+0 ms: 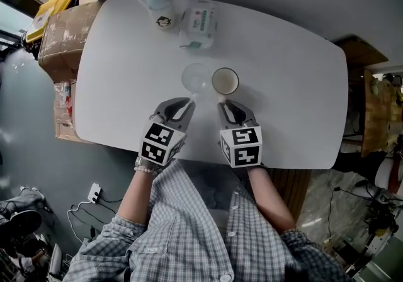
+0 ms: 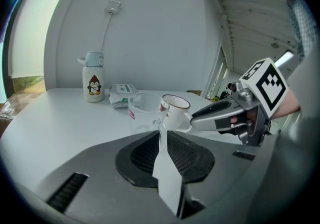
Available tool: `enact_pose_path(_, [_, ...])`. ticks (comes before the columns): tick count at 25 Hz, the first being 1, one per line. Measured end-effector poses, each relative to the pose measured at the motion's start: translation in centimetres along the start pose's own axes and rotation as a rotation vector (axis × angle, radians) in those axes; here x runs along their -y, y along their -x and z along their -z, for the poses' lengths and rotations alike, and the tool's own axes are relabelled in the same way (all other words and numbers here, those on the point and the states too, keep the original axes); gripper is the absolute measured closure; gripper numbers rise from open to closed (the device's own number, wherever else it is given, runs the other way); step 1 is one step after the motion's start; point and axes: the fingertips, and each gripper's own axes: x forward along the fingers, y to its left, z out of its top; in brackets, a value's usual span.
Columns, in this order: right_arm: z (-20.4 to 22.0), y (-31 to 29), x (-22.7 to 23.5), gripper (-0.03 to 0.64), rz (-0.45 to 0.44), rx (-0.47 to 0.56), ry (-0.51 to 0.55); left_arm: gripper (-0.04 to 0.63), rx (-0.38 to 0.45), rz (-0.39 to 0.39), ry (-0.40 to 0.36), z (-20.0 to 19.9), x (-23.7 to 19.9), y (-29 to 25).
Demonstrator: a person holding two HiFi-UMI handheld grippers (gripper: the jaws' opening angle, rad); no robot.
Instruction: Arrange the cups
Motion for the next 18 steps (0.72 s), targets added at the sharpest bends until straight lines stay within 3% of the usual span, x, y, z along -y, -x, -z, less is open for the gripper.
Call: enact_pose_path(18, [-2.3,3.0,1.4,0.561,-0.004,0.103,0.028,0.557,0.065,-0.044,0.009,-1.5,-0.8,3.1])
